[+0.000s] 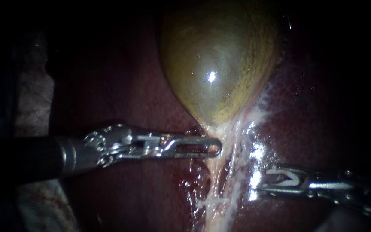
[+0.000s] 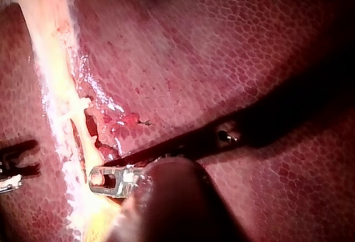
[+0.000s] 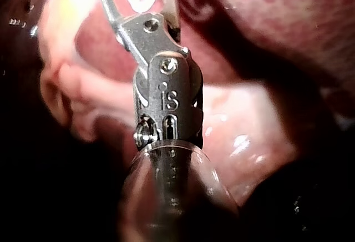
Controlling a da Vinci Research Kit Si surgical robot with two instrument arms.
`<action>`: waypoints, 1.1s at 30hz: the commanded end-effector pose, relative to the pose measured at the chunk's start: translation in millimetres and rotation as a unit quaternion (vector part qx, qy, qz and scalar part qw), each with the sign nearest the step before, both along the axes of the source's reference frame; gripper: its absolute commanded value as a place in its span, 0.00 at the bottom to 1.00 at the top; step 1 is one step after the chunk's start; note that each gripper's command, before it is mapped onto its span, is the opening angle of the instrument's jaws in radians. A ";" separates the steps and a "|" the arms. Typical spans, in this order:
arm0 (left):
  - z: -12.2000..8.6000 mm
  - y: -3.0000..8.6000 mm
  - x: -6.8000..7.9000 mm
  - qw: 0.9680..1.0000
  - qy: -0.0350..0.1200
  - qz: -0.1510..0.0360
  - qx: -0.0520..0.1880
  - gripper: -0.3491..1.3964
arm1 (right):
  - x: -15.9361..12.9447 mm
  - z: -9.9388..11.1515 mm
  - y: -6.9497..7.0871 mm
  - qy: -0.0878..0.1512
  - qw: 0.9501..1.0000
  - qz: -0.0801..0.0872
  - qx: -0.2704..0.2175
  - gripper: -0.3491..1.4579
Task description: Clipping second clip left tube
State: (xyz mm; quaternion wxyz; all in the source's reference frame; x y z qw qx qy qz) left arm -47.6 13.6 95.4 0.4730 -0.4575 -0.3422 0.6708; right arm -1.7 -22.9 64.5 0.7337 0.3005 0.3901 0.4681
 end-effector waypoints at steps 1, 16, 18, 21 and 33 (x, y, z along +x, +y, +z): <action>0.0 0.0 0.0 1.000 0.000 0.000 0.000 0.00 | 0.0 0.0 0.0 0.000 1.000 0.000 0.000 0.47; -1.9 0.1 0.5 1.000 0.000 0.000 0.005 0.00 | 1.6 -0.1 -0.3 0.008 1.000 -0.004 0.005 0.47; -2.6 0.2 0.5 1.000 0.000 0.000 0.007 0.00 | 2.1 -0.1 -0.4 0.010 1.000 -0.006 0.007 0.47; -3.5 0.1 0.4 1.000 0.000 -0.001 0.009 0.00 | 2.8 -0.1 -0.5 0.015 1.000 -0.008 0.008 0.47; -5.3 0.2 0.5 1.000 0.000 -0.002 0.013 0.00 | 5.9 0.0 -0.8 0.043 0.999 -0.013 0.008 0.47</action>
